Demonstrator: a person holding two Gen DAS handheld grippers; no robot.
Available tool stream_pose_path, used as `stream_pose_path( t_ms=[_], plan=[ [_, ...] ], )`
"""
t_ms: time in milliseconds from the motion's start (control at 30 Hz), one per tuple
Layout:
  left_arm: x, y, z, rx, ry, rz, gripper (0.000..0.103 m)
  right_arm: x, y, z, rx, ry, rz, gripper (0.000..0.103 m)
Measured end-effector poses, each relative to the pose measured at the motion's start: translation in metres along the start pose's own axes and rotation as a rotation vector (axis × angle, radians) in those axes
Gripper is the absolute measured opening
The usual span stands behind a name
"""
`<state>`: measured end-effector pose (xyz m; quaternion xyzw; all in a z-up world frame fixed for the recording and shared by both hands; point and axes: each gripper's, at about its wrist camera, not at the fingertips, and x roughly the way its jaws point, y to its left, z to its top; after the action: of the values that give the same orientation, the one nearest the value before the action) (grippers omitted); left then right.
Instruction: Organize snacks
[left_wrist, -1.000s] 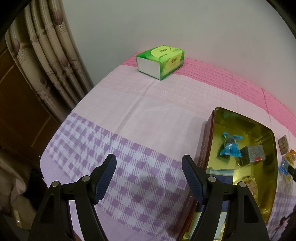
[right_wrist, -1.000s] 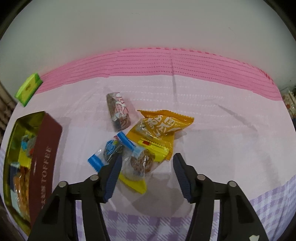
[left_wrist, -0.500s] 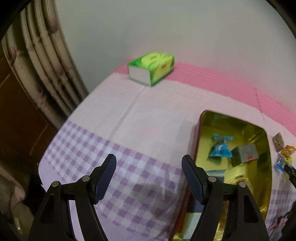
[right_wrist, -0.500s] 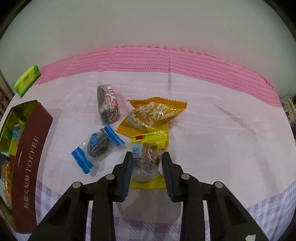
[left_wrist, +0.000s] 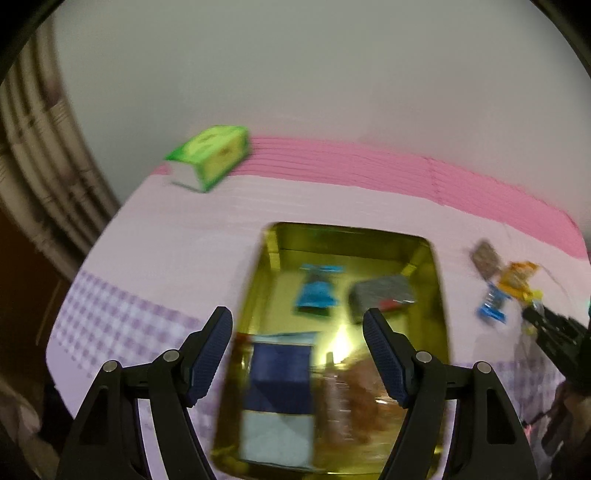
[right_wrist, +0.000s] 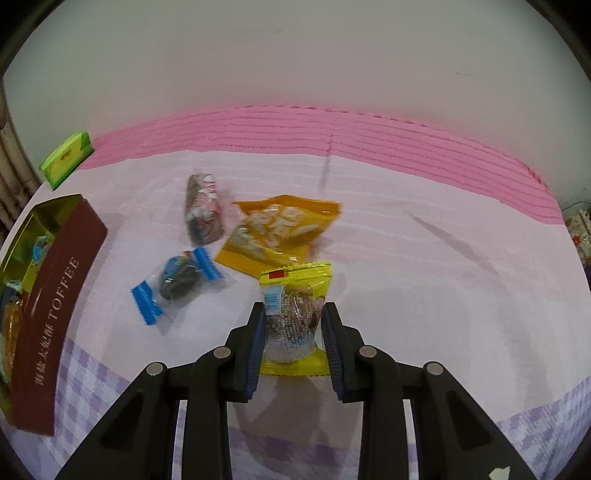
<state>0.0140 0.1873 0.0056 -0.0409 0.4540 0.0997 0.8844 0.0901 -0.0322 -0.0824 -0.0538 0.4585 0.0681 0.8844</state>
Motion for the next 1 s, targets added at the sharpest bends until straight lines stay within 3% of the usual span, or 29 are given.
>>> stream_pose_path(
  t_ms=[300,533,1000],
  plan=[
    [0.002,-0.088,-0.002,0.15,0.014,-0.117,0.074,-0.004,-0.041,-0.012,0.014,-0.017,-0.068,0.028],
    [0.011,-0.132,-0.002,0.209,0.033,-0.187,0.074,-0.004,-0.071,-0.018,0.058,-0.034,-0.089,0.028],
    [0.04,-0.2,-0.003,0.37,0.065,-0.236,0.074,-0.001,-0.087,-0.025,0.082,-0.058,-0.09,0.028]
  ],
)
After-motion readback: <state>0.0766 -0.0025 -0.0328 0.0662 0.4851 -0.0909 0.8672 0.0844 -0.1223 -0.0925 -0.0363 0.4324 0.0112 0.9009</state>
